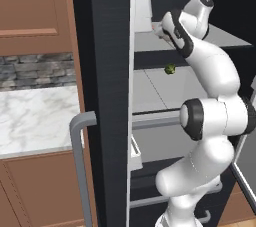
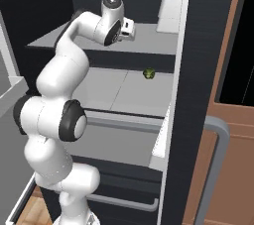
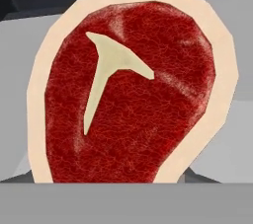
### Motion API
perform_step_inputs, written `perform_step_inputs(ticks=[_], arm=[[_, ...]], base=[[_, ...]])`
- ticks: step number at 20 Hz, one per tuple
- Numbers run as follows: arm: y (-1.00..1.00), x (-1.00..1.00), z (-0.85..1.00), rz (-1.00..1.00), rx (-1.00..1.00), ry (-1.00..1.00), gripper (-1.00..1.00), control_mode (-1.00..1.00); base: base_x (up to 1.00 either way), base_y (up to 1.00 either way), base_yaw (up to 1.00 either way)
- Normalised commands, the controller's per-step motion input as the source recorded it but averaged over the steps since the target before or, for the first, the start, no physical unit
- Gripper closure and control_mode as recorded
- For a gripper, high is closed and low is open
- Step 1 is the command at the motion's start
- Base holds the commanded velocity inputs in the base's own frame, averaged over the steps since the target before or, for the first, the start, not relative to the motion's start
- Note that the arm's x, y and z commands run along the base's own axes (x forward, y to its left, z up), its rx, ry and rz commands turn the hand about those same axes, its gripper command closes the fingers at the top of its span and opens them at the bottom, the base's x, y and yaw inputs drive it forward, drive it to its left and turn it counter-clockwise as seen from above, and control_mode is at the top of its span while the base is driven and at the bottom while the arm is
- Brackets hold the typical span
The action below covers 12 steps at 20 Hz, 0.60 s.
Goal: Transport the steak and lime to the fridge. Place the steak on the rack containing meat and place the lime on the rack containing the vegetable, ensuring meats and vegetables are on different racks.
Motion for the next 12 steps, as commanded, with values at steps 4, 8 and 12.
perform_step_inputs(ticks=[4, 8, 12], arm=[[0.11, 0.27, -0.41, 0.0, 0.0, 0.05, -1.0, -1.0], [0.0, 0.0, -0.21, 0.0, 0.0, 0.0, -1.0, -1.0], [0.0, 0.0, -0.15, 0.0, 0.0, -0.01, -1.0, -1.0]], base=[[0.0, 0.0, 0.0], [0.0, 0.0, 0.0], [0.0, 0.0, 0.0]])
